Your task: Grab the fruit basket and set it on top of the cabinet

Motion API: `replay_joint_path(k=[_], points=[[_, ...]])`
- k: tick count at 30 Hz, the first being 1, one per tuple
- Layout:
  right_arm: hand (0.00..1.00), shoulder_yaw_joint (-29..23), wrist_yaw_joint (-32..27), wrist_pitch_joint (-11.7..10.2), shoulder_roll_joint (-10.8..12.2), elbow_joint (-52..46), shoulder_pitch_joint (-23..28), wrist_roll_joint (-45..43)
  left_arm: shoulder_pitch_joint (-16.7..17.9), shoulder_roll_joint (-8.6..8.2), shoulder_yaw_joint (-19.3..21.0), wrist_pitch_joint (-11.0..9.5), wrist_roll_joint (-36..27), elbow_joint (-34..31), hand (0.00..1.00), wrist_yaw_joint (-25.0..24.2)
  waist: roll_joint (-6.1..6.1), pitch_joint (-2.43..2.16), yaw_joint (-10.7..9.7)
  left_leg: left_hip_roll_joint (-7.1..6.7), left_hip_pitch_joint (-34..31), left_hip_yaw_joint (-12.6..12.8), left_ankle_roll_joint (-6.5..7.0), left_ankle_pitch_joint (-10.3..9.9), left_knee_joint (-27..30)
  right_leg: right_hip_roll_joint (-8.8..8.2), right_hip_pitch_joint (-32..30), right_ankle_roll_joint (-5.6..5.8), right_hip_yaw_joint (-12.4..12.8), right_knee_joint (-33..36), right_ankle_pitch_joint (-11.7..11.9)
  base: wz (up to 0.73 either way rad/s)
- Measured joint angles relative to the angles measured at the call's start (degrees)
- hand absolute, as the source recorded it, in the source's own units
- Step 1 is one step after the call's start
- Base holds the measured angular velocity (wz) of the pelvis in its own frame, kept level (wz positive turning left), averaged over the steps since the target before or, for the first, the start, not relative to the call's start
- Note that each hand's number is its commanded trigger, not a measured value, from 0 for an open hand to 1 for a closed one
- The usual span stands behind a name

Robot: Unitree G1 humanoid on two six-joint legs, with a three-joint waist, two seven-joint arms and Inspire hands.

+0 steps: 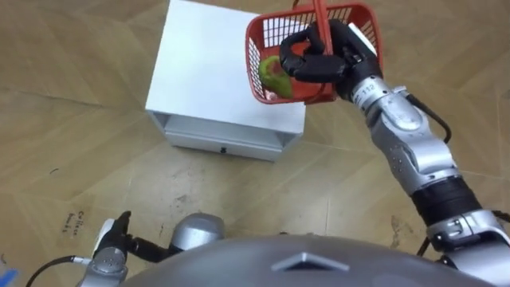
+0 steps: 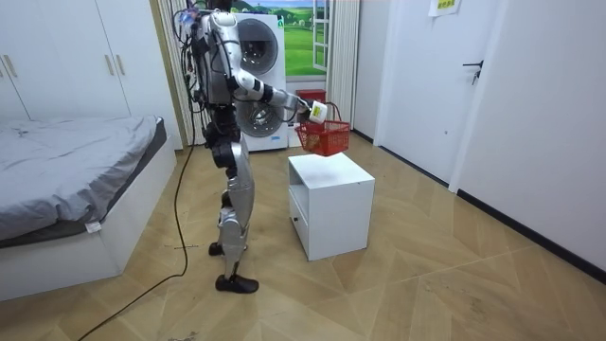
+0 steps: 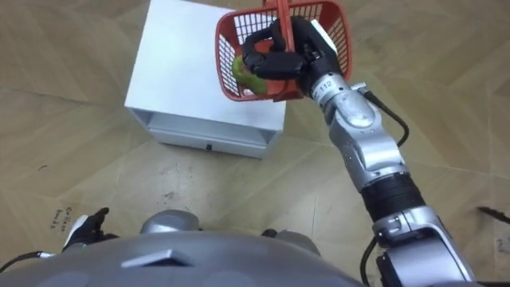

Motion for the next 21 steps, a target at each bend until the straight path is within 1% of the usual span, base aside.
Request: replay_joint_path(k=[2,3,4,6,7,8,9,10,11,12,13,14,15,16,17,18,19,20,21], points=[[1.0,0.5,-0.1,-0.1,0.0,0.6,-0.1,0.9,0.0,0.0,0.0,0.4,0.0,0.8,0.0,0.2,-0.02,0.05,0.6,0.05,0.1,-0.2,0.01,0.0,-0.4,-0.05,0.1,0.0,-0.8,0.0,0.0,0.14],[1.0,0.9,-0.3,-0.1,0.0,1.4,-0.1,0.9,0.0,0.0,0.0,0.9,0.1,1.0,0.0,0.2,-0.22,0.1,1.3,0.05,-0.1,-0.5,0.01,0.0,-0.5,-0.06,0.0,0.0,-1.0,0.0,0.0,0.1],[1.0,1.3,-0.5,-0.1,0.0,2.5,-0.1,0.8,0.0,-0.01,0.0,1.1,0.6,1.3,0.0,0.2,-0.33,0.14,1.4,0.06,-0.3,-0.8,0.01,0.0,-0.6,-0.16,0.0,0.0,-2.0,0.0,0.0,0.18],[1.0,1.8,-1.0,-0.1,0.0,3.7,-0.1,0.9,0.3,-0.1,0.1,1.1,1.5,1.6,0.0,0.2,-0.42,0.09,2.0,0.01,-0.3,-1.6,0.02,0.0,-0.7,-0.27,-0.1,0.0,-2.6,0.1,0.0,0.16],[1.0,1.8,-1.2,-0.1,0.0,4.7,-0.2,1.1,0.3,-0.12,0.1,1.1,1.7,1.7,0.0,0.1,-0.27,0.2,2.8,0.07,-0.2,-2.3,0.18,0.1,-0.8,-0.4,-0.8,-0.1,-3.3,1.3,-0.1,-0.04],[1.0,2.1,-1.7,-0.1,0.0,6.1,-0.7,1.1,0.4,-0.04,0.2,1.0,1.8,1.7,0.0,0.1,0.2,0.51,3.4,0.08,0.0,-4.8,0.25,0.4,-0.9,-0.35,-3.0,-0.57,-3.8,3.5,-1.4,-0.13],[1.0,2.1,-1.8,-0.1,0.0,6.4,-0.8,1.0,0.3,0.18,0.4,0.9,1.8,1.7,0.0,0.2,0.08,0.43,3.8,0.17,-0.1,-6.3,0.24,0.4,-0.9,0.57,-3.9,-1.04,-3.0,2.6,-1.9,-0.29],[1.0,2.6,-2.0,-0.1,0.0,6.4,-1.5,1.0,0.2,0.71,1.7,0.5,1.9,1.8,0.0,0.2,-0.75,0.48,5.0,0.37,-0.8,-7.0,0.18,0.3,-0.9,3.55,-5.6,-2.86,-1.5,-3.3,-0.6,-0.16],[1.0,3.4,-2.2,-0.1,-0.4,6.5,-2.3,1.4,0.1,0.68,2.7,0.3,2.4,2.7,0.0,0.3,-0.97,0.35,4.9,0.81,-1.4,-6.3,-0.93,-0.1,-0.4,4.53,-5.2,-4.84,-2.3,-6.0,4.2,-0.04],[1.0,3.7,-2.5,-0.1,-0.6,6.9,-2.6,1.6,0.1,0.47,2.8,0.2,2.4,3.1,0.0,0.2,-0.71,0.48,4.6,1.12,-2.2,-4.6,-2.1,-0.2,1.2,4.37,-4.5,-5.08,-1.5,-6.1,4.7,0.43],[1.0,4.2,-3.5,-0.2,-0.5,8.4,-3.0,1.9,0.0,0.24,2.6,0.2,2.4,3.6,0.0,0.0,-1.58,0.85,4.1,1.28,-4.5,-0.4,-4.42,-1.2,2.4,3.23,-3.7,-5.09,1.8,-6.2,4.7,0.85],[1.0,3.6,-3.9,-0.2,-1.0,10.0,-3.3,2.1,-0.8,0.23,1.9,-0.2,2.3,3.4,0.0,-0.2,-1.91,0.88,4.1,1.51,-8.2,2.5,-4.12,-0.1,-0.8,1.93,-3.6,-4.39,4.5,-6.1,4.5,1.01],[1.0,3.2,-3.9,-0.2,-1.0,11.1,-3.6,2.1,-0.9,0.23,1.4,-0.3,2.2,3.0,0.0,-0.3,-2.1,0.92,4.1,2.03,-10.0,4.3,-2.89,3.8,-1.4,1.37,-3.7,-3.42,4.4,-5.5,4.0,0.9],[1.0,2.9,-3.8,-0.1,-0.9,13.9,-4.8,2.1,-0.6,0.13,0.6,-0.3,2.0,2.6,0.0,-0.3,-2.75,0.86,4.7,2.05,-11.0,7.0,-1.73,7.3,0.1,0.34,-3.8,-1.44,3.9,-4.3,2.4,0.54],[1.0,3.1,-3.2,0.0,-0.3,15.3,-6.2,2.1,0.0,-0.31,0.3,0.0,1.9,2.6,0.0,-0.3,-2.57,0.98,5.3,1.84,-10.7,7.3,-1.68,7.3,0.1,-0.04,-3.6,-1.1,2.4,-4.2,2.1,0.31],[1.0,3.1,-3.0,0.0,0.1,15.6,-6.8,2.1,0.2,-0.44,0.2,0.3,1.7,2.8,0.0,-0.4,-2.47,1.05,5.7,1.74,-10.5,7.3,-1.67,7.3,0.0,-0.07,-3.6,-1.08,1.8,-4.2,2.2,0.1],[1.0,3.1,-2.2,0.0,0.5,15.7,-7.8,2.1,0.5,-0.46,0.0,0.9,1.7,2.9,0.0,-0.6,-2.36,1.13,6.2,1.51,-10.2,6.9,-1.67,7.3,-0.3,-0.08,-3.3,-1.05,0.6,-4.6,2.2,0.08],[1.0,3.1,-1.5,-0.1,0.6,15.7,-8.8,2.1,0.5,-0.6,0.0,1.3,1.7,3.2,0.0,-0.9,-2.06,1.28,6.1,1.03,-10.2,6.4,-1.66,7.3,-0.4,-0.09,-2.6,-0.89,-0.6,-4.9,1.9,0.11],[1.0,3.0,-1.4,-0.1,0.5,15.8,-9.2,2.1,0.5,-0.76,0.0,1.5,1.7,3.2,0.0,-0.9,-1.77,1.33,6.0,0.91,-10.3,6.4,-1.62,7.2,-0.4,-0.14,-2.4,-0.89,-0.7,-4.8,1.8,0.14]])
